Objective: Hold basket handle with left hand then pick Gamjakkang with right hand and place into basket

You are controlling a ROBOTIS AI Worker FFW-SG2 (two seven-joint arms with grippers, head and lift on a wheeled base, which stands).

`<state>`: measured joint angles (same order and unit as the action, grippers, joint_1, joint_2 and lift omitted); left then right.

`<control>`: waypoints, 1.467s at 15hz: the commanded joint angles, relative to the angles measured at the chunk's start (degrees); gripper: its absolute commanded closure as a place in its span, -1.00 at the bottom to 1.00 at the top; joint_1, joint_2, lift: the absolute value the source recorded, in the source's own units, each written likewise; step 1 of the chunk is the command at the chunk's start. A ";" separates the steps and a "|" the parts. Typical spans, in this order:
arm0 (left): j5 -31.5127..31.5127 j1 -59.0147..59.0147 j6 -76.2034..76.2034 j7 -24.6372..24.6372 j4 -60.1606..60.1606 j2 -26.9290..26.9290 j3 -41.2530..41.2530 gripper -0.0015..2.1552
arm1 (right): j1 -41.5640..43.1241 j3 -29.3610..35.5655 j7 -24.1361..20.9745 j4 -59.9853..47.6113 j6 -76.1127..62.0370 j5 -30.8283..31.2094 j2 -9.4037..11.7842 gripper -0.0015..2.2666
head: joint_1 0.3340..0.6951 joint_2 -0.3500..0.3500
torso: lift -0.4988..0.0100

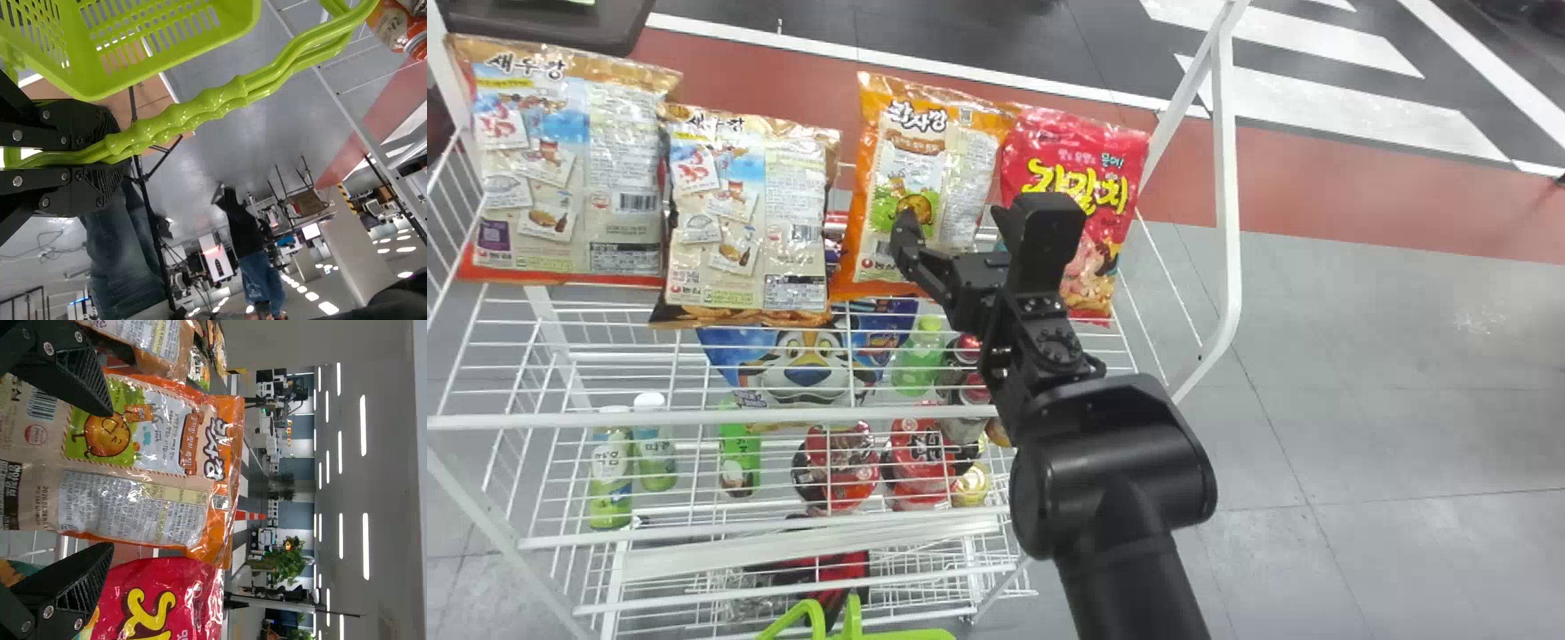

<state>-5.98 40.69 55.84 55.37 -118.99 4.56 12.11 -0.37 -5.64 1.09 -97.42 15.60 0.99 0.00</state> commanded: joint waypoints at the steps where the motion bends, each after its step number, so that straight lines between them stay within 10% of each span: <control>1: 0.00 0.00 0.02 0.01 0.34 -0.08 -0.07 0.99 | 2.84 -0.17 0.67 3.47 0.01 0.15 -0.05 -0.89 | 1.00 -0.93 | 0.89; 6: 0.18 -0.44 0.02 -0.26 1.13 -0.34 -0.07 0.99 | 6.53 0.71 8.31 8.56 0.01 -2.75 -0.05 -0.62 | 1.00 -0.84 | 0.89; 9: 0.35 -0.44 -0.16 -0.43 1.30 -0.43 -0.07 0.99 | 6.53 0.63 8.40 8.56 -0.17 -1.61 -0.05 0.83 | 1.00 -0.78 | 0.89; 10: 0.35 -0.44 -0.16 -0.43 1.39 -0.43 -0.07 0.99 | 6.18 0.45 8.40 8.48 -1.22 -0.29 -0.05 0.98 | 1.00 -0.77 | 0.89; 22: 0.62 -0.44 -1.39 -0.35 1.39 -0.43 0.10 0.99 | -3.32 -0.34 4.36 -7.08 -0.34 -0.73 -0.05 0.98 | 1.00 -0.83 | 0.89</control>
<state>-5.55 40.25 54.46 55.02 -117.50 4.13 12.13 -1.69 -6.01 5.76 -99.94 12.57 1.25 0.00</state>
